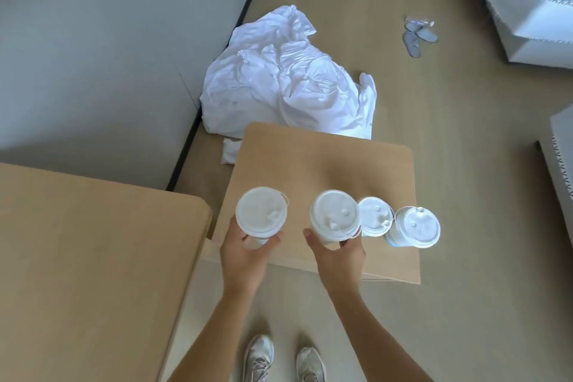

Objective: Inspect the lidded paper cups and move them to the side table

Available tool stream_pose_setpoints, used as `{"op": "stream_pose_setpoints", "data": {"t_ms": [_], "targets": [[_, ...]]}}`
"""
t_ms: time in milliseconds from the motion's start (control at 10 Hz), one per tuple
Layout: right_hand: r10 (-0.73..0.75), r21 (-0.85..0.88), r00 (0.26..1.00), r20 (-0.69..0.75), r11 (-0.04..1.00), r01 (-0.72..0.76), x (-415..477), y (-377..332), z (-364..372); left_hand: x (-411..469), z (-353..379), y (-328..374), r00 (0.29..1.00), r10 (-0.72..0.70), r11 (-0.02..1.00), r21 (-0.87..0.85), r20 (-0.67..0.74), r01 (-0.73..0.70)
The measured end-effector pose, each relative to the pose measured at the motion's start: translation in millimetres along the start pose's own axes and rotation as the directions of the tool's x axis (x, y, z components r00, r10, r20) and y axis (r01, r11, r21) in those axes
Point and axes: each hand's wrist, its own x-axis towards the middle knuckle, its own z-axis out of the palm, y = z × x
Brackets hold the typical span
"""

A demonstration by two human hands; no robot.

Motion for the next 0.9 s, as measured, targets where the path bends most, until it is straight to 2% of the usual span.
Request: {"op": "stream_pose_setpoints", "data": {"t_ms": [300, 600, 800, 900], "targets": [[-0.012, -0.113, 0.996, -0.085, 0.994, 0.002, 58.6, 72.7, 52.9, 74.3, 35.3, -82.4, 0.994, 0.078, 0.996, 0.032, 0.08, -0.081], [-0.048, -0.189, 0.987, -0.153, 0.982, 0.018, 74.8, 87.7, 70.2, 103.0, 44.9, -102.4, 0.986, 0.108, 0.994, 0.008, 0.128, -0.11], [0.093, -0.15, 0.992, -0.091, 0.983, -0.106, 52.9, 91.0, 58.0, 93.3, 34.6, -110.4, 0.975, -0.028, 0.958, 0.285, 0.22, -0.037], [0.101, -0.158, 0.985, -0.14, 0.98, -0.123, 13.4, 76.3, 43.5, 61.8, 16.7, -90.8, 0.966, -0.103, 0.902, 0.432, 0.236, -0.009]]}}
